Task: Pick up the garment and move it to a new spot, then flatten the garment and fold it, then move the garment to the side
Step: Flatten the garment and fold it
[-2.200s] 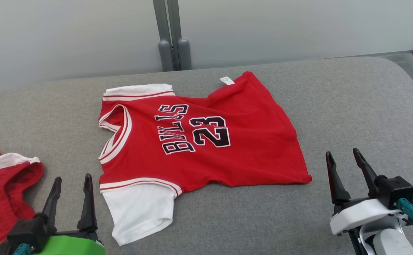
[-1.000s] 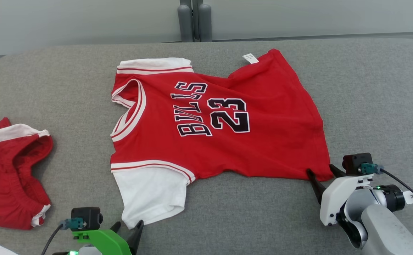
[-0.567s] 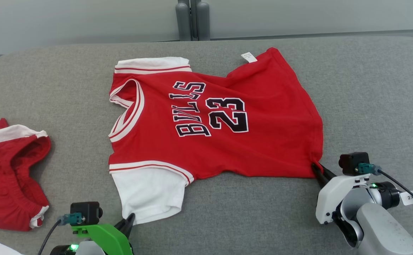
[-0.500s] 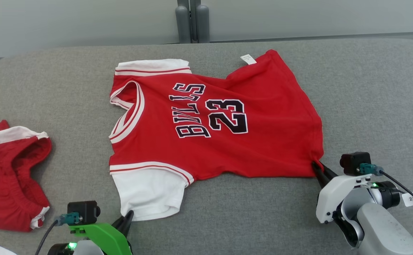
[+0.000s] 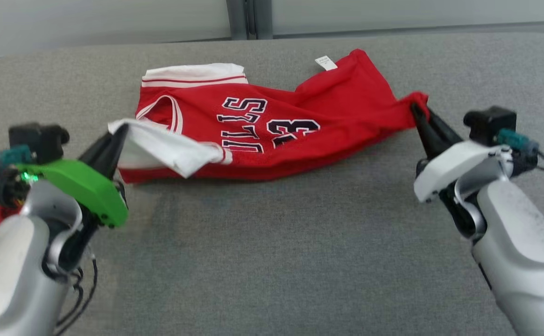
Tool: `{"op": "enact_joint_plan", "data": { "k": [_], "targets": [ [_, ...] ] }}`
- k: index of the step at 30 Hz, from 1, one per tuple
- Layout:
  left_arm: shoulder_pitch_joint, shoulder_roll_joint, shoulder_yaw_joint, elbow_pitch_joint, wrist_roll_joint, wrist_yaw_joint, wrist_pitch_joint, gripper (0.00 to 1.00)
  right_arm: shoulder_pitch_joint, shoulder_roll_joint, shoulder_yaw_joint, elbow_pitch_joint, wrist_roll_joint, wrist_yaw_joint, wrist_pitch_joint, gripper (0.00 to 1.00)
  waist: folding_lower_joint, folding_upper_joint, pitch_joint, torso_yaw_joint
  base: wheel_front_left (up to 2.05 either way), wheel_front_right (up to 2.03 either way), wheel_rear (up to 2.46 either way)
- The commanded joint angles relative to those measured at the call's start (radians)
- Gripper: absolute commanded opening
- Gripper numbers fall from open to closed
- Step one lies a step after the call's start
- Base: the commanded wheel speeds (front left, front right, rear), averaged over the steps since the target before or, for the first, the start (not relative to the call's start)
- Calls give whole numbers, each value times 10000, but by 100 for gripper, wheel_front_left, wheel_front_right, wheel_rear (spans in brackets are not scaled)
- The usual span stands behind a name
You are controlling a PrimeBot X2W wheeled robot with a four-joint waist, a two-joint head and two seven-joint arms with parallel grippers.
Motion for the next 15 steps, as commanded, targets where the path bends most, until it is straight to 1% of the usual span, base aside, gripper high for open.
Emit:
{"op": "enact_joint_plan", "data": {
  "k": [1, 4, 5, 6, 7, 8, 10, 11, 14, 15],
  "targets": [
    [-928, 178, 128, 165, 93, -104, 66, 0, -610, -87, -34, -197, 3, -11, 37, 0, 0, 0, 930, -44, 0, 0, 0],
    [-2791, 237, 113, 715, 239, -307, 269, 0, -1914, -221, 12, -441, -12, -11, 186, 0, 0, 0, 1764, -39, 0, 0, 0],
    [-3341, 326, 68, 954, 390, -350, 330, 0, -2327, -299, 97, -470, -98, -11, 265, 0, 0, 0, 2020, -44, 0, 0, 0],
    [-3897, 506, -35, 1217, 686, -395, 378, 0, -2749, -225, 128, -503, 84, -11, 270, 0, 0, 0, 2237, -60, 0, 0, 0],
    [-4582, 591, -80, 1526, 755, -422, 403, 0, -3383, -189, 222, -519, 131, -11, 316, 0, 0, 0, 2521, -117, 0, 0, 0],
    [-5111, 535, -43, 1738, 795, -455, 319, 0, -3851, -272, 326, -475, -4, -4, 365, 0, 0, 0, 2739, -151, 0, 0, 0],
    [-6304, 637, -89, 2328, 1132, -511, 177, 0, -4890, -187, 436, -285, 180, -7, 330, 0, 0, 0, 3170, -218, 0, 0, 0],
    [-6879, 576, -90, 2650, 1083, -527, 33, 0, -5439, -237, 553, -110, 108, -7, 319, 0, 0, 0, 3353, -246, 0, 0, 0],
    [-8527, 628, -236, 3473, 1376, -595, -295, 0, -7062, -203, 664, 375, 295, -7, 91, 0, 0, 0, 3799, -316, 0, 0, 0],
    [-8939, 560, -237, 3701, 1372, -609, -427, 0, -7459, -207, 651, 513, 389, -7, -58, 0, 0, 0, 3880, -312, 0, 0, 0]
  ]
}}
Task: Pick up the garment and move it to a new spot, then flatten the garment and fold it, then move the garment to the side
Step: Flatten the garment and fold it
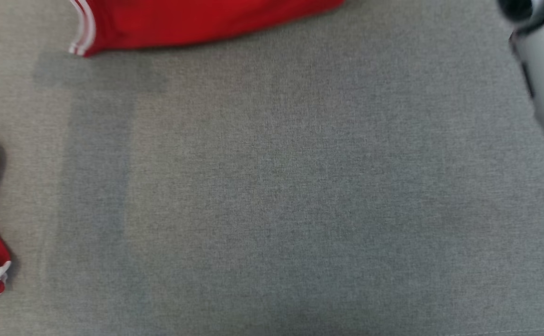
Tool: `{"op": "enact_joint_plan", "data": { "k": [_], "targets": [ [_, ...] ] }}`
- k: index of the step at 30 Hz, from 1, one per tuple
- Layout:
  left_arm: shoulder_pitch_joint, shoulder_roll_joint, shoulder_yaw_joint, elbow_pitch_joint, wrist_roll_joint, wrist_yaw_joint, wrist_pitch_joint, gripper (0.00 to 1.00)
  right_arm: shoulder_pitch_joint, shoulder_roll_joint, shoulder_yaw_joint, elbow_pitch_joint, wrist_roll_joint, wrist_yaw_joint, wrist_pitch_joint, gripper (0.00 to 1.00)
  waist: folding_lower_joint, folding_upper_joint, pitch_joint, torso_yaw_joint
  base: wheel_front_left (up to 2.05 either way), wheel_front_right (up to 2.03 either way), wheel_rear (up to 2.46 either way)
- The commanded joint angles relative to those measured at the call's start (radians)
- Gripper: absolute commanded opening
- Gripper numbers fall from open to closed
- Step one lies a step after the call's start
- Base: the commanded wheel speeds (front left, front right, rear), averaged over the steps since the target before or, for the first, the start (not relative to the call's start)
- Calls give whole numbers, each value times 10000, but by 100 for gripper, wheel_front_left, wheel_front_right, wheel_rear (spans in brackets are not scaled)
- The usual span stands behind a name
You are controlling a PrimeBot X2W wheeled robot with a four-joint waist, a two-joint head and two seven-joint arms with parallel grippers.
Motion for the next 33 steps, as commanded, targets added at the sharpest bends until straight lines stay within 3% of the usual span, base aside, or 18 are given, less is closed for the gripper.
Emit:
{"op": "enact_joint_plan", "data": {
  "k": [1, 6, 11, 15, 21, 28, 33],
  "targets": [
    [-589, -20, -21, 283, 91, -28, -154, 0, -557, 40, -56, 136, 261, -4, -293, 0, -3, 0, 1069, -170, 0, 0, 0],
    [-3004, -305, -168, 1885, 310, -56, -1080, 0, -2791, -24, 217, 1431, 291, -4, -1141, 0, -3, 0, 1298, -199, 0, 0, 0],
    [-4285, -660, -488, 2897, 482, -65, -2082, 0, -3838, -40, 415, 2532, 500, -4, -1544, 0, -3, 0, 1007, -203, 0, 0, 0],
    [-4500, -933, -963, 3461, 292, -74, -2398, 0, -3918, -174, 758, 3072, 708, -4, -1712, 0, -3, 0, 626, -218, 0, 0, 0],
    [-3340, -694, -2311, 3794, -567, -66, -1996, 0, -2618, -323, 2045, 3698, 1313, -4, -1676, 0, -3, 0, -409, -195, 0, 0, 0],
    [-743, 506, -4544, 2793, -2517, -59, -217, 0, -86, -671, 4212, 3518, 2428, -4, -915, 0, -3, 0, -2118, -230, 0, 0, 0],
    [1075, 1721, -5410, 1393, -4253, -60, 1471, 0, 1524, -1295, 5792, 2605, 3487, -4, -66, 0, -3, 0, -3199, -323, 0, 0, 0]
  ]
}}
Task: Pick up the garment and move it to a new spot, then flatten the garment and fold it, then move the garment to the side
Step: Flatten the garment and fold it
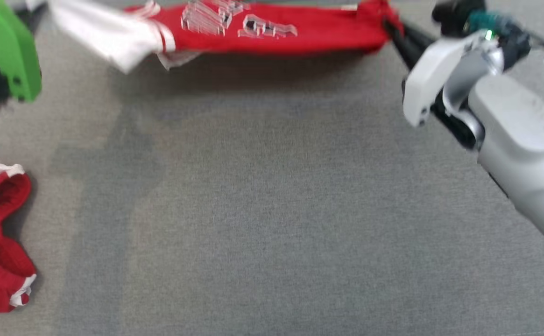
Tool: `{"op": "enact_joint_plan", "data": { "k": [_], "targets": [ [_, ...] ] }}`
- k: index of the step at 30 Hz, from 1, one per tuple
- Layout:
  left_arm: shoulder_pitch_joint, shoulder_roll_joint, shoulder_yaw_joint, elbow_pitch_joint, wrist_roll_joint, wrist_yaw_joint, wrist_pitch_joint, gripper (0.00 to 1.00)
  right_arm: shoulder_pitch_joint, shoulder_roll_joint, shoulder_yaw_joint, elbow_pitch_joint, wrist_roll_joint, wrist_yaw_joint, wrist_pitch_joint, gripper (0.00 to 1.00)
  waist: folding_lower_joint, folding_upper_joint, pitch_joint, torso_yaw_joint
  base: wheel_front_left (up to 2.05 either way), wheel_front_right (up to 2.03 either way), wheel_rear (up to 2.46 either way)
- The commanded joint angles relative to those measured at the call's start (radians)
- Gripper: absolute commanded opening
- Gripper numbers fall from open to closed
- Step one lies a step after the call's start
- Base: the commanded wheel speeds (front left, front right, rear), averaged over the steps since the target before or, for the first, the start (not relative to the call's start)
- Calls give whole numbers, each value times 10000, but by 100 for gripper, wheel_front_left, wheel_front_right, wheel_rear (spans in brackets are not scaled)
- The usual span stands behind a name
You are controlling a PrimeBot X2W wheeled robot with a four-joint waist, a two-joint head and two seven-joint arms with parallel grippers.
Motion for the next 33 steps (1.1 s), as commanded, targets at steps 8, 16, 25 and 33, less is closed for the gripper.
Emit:
{"op": "enact_joint_plan", "data": {
  "k": [8, 16, 25, 33],
  "targets": [
    [3206, 1855, -761, -2760, -2480, 157, 2789, 0, 2112, -1697, 2243, -2059, 1771, -4, 1993, 0, 1, 0, -2386, -127, 0, 0, 0],
    [5535, 3473, -1345, -6100, -4093, 1320, 4321, 0, 3393, -3117, 3198, -4089, 2928, -4, 3573, 0, 1, 0, -2681, -250, 0, 0, 0],
    [6911, 5162, -1677, -8834, -5393, 2395, 5174, 0, 4339, -4564, 3208, -5912, 3798, -5, 5711, 0, 1, 0, -2521, -464, 0, 0, 0],
    [6218, 5155, -1343, -9131, -5637, 2637, 5705, 0, 4178, -4683, 2486, -6587, 3964, -4, 6550, 0, 1, 0, -1851, -581, 0, 0, 0]
  ]
}}
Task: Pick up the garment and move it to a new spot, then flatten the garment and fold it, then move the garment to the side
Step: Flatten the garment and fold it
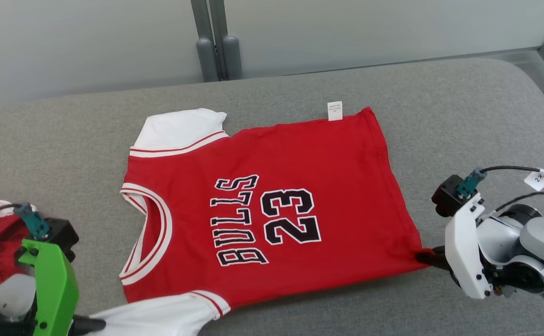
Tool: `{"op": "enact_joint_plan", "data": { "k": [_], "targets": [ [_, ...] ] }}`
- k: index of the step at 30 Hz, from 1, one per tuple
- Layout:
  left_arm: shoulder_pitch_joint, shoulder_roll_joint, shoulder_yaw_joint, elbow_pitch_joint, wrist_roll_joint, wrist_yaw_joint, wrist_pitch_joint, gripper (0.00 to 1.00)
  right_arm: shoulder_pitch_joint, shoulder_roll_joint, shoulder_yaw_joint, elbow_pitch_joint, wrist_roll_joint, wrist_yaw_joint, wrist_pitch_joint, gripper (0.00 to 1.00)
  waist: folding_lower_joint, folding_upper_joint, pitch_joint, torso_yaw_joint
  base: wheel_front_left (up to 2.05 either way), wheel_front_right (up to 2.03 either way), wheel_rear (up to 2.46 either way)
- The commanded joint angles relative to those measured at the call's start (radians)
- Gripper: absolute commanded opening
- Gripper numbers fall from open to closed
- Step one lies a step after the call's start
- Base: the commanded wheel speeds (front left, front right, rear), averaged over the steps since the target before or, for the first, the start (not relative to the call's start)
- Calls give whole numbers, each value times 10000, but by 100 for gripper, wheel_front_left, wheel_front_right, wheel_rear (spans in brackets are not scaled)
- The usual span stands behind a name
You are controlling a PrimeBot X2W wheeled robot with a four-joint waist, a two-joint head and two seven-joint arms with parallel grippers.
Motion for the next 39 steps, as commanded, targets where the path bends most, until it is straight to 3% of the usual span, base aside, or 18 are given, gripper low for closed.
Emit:
{"op": "enact_joint_plan", "data": {
  "k": [1, 10, 18, 23, 24, 25, 26, 27, 33, 39],
  "targets": [
    [-335, -190, 119, 175, -74, -28, 147, 0, -188, 105, -169, -22, 5, -7, 163, 0, 1, -1, 398, -65, 0, 0, 0],
    [-2122, -1642, 439, 1858, 111, -99, 1216, 0, -1263, 951, -1210, 920, 85, -6, 1118, 0, 1, -1, 1661, -111, 0, 0, 0],
    [-3031, -2505, 728, 3850, 240, -256, 1086, 0, -2116, 2194, -1617, 2609, 56, -6, 1439, 0, 1, -1, 2236, -400, 0, 0, 0],
    [-3293, -3110, 815, 4840, 427, -608, 693, 0, -2347, 2683, -1636, 3335, 137, -6, 1358, 0, 1, -1, 2379, -440, 0, 0, 0],
    [-3350, -3208, 848, 5039, 487, -704, 561, 0, -2358, 2742, -1596, 3427, 112, -6, 1317, 17, 1, -1, 2375, -437, 0, 0, 0],
    [-3381, -3273, 874, 5191, 552, -788, 438, 65, -2360, 2798, -1589, 3486, 120, -6, 1260, 40, 1, -1, 2360, -438, 0, 0, 0],
    [-3390, -3360, 885, 5380, 599, -880, 294, 100, -2356, 2862, -1579, 3562, 110, -6, 1152, 71, 1, -1, 2324, -430, 0, 0, 0],
    [-3373, -3450, 882, 5536, 627, -944, 211, 100, -2336, 2904, -1581, 3624, 90, -6, 1030, 100, 1, -1, 2276, -420, 0, 0, 0],
    [-3187, -3751, 965, 6149, 884, -1499, -641, 100, -2127, 2954, -1643, 3613, -181, -6, -664, 100, 1, -1, 1674, -257, 0, 0, 0],
    [-2603, -3883, 1380, 6209, 1848, -1884, -3400, 100, -1577, 2772, -2185, 3718, -623, -6, -3672, 100, 1, -1, 829, -37, 0, 0, 0]
  ]
}}
